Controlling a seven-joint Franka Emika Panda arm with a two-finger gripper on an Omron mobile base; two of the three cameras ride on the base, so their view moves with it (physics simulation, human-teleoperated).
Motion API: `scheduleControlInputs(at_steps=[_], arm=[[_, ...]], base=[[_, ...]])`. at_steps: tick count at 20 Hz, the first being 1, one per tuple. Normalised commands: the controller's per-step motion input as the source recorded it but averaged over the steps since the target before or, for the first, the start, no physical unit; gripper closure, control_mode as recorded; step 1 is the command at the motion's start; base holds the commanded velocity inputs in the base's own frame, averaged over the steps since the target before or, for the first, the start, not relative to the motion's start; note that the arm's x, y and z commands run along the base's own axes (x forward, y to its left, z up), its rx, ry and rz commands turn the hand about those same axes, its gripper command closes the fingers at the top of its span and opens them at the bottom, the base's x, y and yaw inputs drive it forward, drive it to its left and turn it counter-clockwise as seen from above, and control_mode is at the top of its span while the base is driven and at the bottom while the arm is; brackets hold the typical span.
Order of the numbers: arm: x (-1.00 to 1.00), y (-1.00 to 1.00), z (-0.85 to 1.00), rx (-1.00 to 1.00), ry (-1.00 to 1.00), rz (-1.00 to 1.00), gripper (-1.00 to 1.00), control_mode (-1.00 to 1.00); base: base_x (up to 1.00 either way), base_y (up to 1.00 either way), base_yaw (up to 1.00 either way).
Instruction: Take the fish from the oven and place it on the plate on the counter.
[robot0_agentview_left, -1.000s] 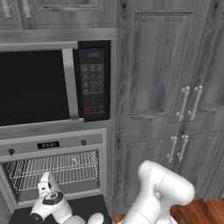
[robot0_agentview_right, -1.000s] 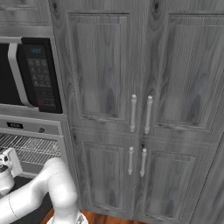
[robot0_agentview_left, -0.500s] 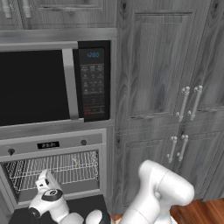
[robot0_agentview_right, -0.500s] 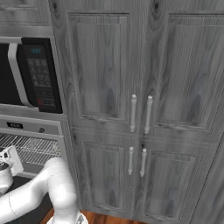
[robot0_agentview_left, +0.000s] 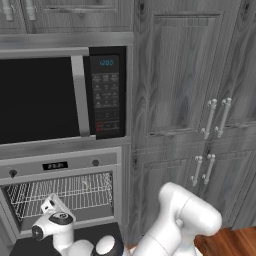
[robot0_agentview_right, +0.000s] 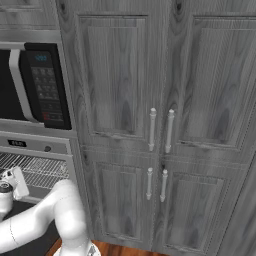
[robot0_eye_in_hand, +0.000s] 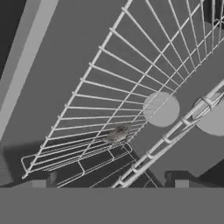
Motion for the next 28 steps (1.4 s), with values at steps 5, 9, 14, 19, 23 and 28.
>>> scheduleControlInputs(at_steps=[5,9,14,19,23,28], arm=[[0.0,0.0,-0.2,-0.21,0.28,0.02,-1.0,-1.0],[0.0,0.0,-0.34,-0.25,0.31,0.03,-1.0,-1.0],[0.0,0.0,-0.51,-0.27,0.27,0.05,-1.0,-1.0],[0.0,0.0,-0.67,-0.29,0.16,0.09,-1.0,-1.0],[-0.06,0.01,-0.66,-0.22,-0.05,0.1,-1.0,-1.0],[0.0,0.13,-0.46,-0.19,-0.11,0.15,-1.0,-1.0]], base=[[0.0,0.0,0.0],[0.0,0.0,0.0],[0.0,0.0,0.0],[0.0,0.0,0.0],[0.0,0.0,0.0],[0.0,0.0,0.0]])
